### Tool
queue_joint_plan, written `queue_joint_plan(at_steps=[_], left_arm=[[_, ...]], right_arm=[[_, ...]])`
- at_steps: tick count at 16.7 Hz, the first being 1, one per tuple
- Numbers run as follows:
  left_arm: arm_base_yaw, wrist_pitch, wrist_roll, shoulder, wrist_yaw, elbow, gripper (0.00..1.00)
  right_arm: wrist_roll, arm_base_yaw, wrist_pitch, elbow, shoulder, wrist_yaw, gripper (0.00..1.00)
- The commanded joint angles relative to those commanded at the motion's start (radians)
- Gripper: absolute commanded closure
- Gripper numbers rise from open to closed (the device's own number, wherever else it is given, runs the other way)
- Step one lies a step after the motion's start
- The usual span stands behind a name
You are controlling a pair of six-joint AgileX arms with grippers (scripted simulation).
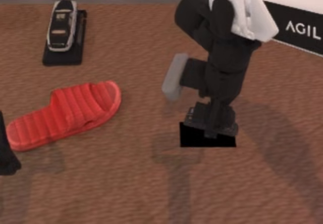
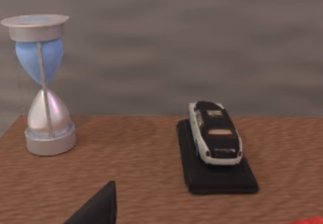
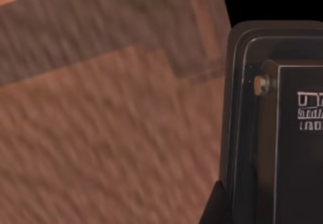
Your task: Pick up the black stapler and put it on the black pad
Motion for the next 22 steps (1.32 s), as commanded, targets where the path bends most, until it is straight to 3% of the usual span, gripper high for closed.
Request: queue_joint_plan(at_steps=[4,7,15,22], left_arm=[[0.000,0.000,0.000,0.000,0.000,0.000,0.00],[0.000,0.000,0.000,0.000,0.000,0.000,0.00],[0.000,0.000,0.000,0.000,0.000,0.000,0.00],[0.000,0.000,0.000,0.000,0.000,0.000,0.00]], right_arm=[[-0.288,-0.050,0.007,0.043,0.009,-0.009,1.00],[-0.392,-0.072,0.015,0.060,0.005,-0.013,1.00],[-0.405,-0.069,0.033,0.047,0.009,-0.013,1.00],[-0.390,-0.061,0.306,-0.121,0.101,-0.011,1.00]])
